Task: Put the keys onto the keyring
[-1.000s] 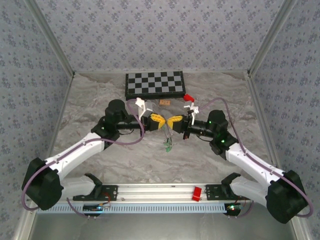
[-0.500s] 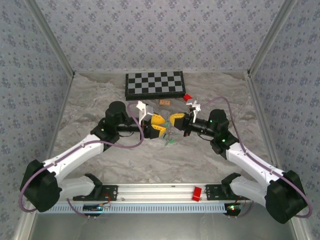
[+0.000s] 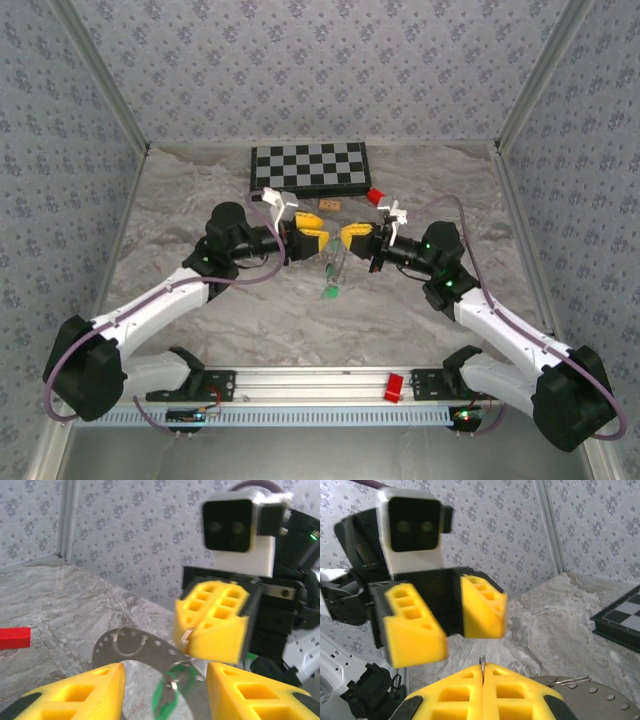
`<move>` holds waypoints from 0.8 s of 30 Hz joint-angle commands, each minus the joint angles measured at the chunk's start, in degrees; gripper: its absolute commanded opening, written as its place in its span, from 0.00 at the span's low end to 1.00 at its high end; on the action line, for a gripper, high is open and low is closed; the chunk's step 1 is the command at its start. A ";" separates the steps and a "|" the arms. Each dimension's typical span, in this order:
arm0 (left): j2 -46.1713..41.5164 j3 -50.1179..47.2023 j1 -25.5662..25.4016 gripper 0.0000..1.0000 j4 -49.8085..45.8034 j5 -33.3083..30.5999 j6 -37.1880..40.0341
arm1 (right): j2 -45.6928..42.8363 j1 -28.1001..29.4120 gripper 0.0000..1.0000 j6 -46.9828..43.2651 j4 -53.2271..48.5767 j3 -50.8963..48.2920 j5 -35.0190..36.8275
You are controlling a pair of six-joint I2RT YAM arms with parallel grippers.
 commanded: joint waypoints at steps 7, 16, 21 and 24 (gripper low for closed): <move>3.68 -0.18 0.77 0.47 11.73 3.33 -9.35 | 1.05 -0.31 0.00 0.04 7.24 1.28 -3.44; 3.58 -1.14 0.73 0.45 14.02 5.43 -9.69 | 3.24 -0.41 0.00 1.63 10.76 2.00 -3.97; 3.46 -1.43 0.71 0.43 12.96 5.33 -8.21 | 4.18 -0.78 0.00 3.61 13.47 2.01 -4.54; 3.40 -1.95 0.82 0.43 12.71 4.84 -7.93 | 4.31 -1.49 0.00 5.04 15.51 1.59 -4.46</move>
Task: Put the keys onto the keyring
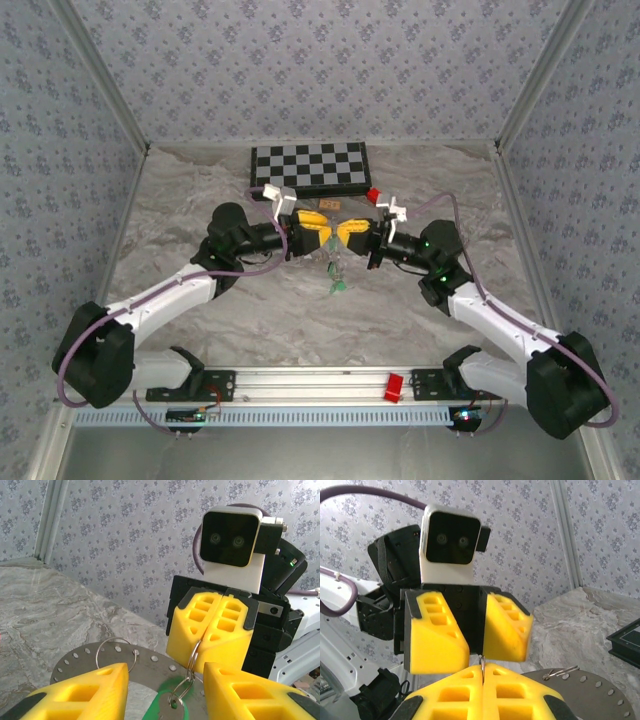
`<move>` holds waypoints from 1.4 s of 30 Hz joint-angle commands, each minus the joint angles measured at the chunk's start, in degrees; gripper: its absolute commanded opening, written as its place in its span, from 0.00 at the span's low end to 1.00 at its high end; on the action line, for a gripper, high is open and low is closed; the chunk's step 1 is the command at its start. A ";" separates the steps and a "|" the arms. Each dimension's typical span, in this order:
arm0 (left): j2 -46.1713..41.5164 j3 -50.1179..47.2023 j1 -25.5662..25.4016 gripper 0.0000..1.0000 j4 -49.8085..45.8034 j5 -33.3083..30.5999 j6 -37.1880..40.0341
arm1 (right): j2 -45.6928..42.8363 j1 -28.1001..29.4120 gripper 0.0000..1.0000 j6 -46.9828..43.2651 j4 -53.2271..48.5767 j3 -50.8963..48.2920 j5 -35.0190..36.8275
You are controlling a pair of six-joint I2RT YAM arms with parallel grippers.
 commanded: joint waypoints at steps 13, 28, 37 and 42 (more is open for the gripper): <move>2.62 0.74 -1.19 0.31 2.07 2.51 0.80 | 0.60 -1.53 0.00 5.03 9.33 1.24 -1.84; -1.74 1.99 -0.32 0.29 -1.50 1.13 3.18 | 0.87 -1.56 0.00 4.50 8.60 0.92 -1.82; 1.51 4.15 -1.03 0.30 -0.87 2.55 2.37 | 1.44 -1.25 0.00 4.68 8.81 1.31 -2.15; 3.02 4.99 -1.25 0.27 -2.92 2.76 3.32 | 1.51 -1.14 0.00 5.06 9.42 1.32 -2.46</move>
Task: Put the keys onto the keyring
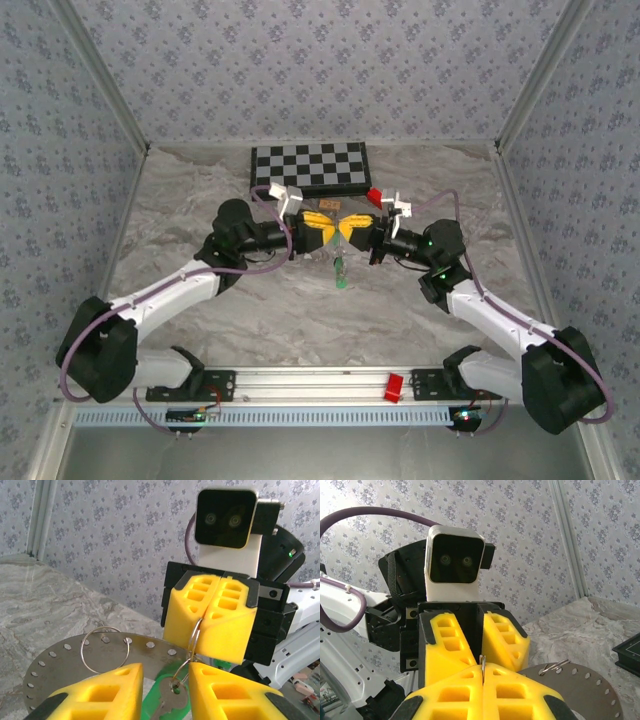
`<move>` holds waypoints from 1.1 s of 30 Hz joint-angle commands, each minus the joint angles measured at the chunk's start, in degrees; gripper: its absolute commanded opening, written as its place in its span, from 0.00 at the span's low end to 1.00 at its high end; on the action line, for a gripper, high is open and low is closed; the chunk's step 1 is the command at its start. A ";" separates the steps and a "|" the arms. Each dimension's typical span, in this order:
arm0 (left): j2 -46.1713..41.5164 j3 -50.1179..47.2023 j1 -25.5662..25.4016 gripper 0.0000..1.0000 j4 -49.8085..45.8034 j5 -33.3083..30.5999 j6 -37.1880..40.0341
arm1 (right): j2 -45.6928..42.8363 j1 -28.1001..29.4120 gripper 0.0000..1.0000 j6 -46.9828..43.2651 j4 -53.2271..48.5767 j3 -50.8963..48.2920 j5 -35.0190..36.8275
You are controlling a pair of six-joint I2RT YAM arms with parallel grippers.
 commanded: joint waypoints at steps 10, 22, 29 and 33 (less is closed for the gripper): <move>0.78 2.64 -2.30 0.21 -4.84 4.81 4.49 | -0.27 0.13 0.00 0.80 3.75 1.33 -0.22; -5.02 0.99 -0.47 0.32 -8.24 0.29 5.62 | -0.44 -0.21 0.00 0.52 3.27 0.71 -0.14; -6.32 0.42 0.40 0.34 -4.25 -0.43 2.70 | 0.04 0.02 0.00 0.99 4.07 0.77 -0.39; -2.97 2.19 0.24 0.35 -1.25 1.82 0.03 | 0.39 0.16 0.00 1.48 4.70 0.97 -1.02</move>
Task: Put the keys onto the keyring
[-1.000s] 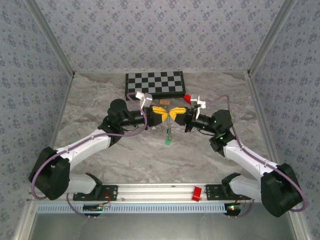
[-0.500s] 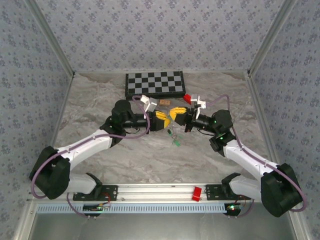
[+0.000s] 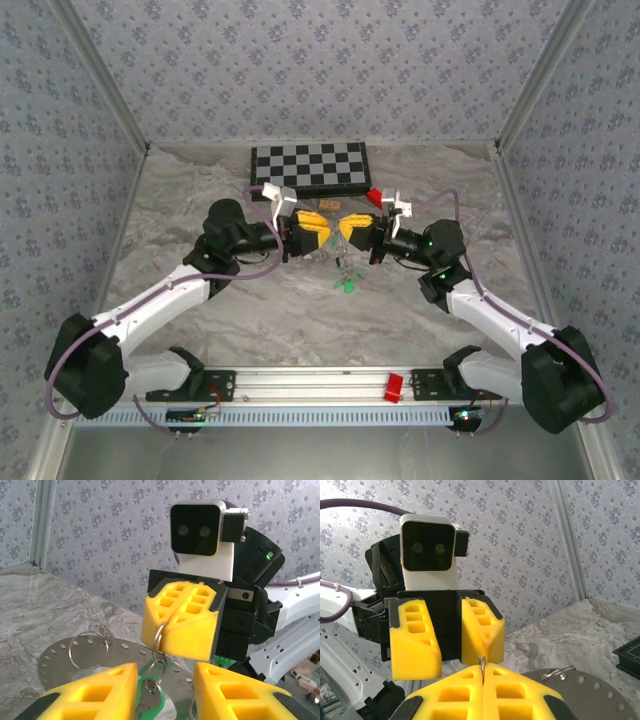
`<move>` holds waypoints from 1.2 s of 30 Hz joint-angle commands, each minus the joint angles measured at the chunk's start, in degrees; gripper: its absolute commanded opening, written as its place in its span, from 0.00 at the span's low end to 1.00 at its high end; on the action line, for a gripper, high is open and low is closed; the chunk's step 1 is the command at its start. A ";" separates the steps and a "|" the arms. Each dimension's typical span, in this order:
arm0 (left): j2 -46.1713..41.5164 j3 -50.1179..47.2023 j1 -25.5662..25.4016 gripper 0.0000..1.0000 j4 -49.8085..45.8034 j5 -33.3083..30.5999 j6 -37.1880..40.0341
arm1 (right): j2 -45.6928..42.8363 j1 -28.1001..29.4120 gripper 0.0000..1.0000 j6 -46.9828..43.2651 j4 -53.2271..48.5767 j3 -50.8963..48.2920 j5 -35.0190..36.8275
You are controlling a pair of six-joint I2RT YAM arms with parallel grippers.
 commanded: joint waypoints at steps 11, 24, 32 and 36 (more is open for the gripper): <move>4.52 2.01 -0.23 0.33 9.25 2.88 -4.77 | 0.30 0.29 0.00 0.88 3.63 0.89 -1.45; 5.50 2.61 -0.71 0.29 10.48 3.25 -4.61 | 0.83 0.78 0.00 1.24 4.18 0.97 -1.81; 6.53 3.14 -1.50 0.25 9.94 4.22 -3.99 | 0.96 0.90 0.00 1.34 4.35 1.07 -1.88; 6.82 3.35 -1.62 0.03 9.97 4.38 -3.99 | 1.10 0.95 0.00 1.30 4.28 1.02 -1.81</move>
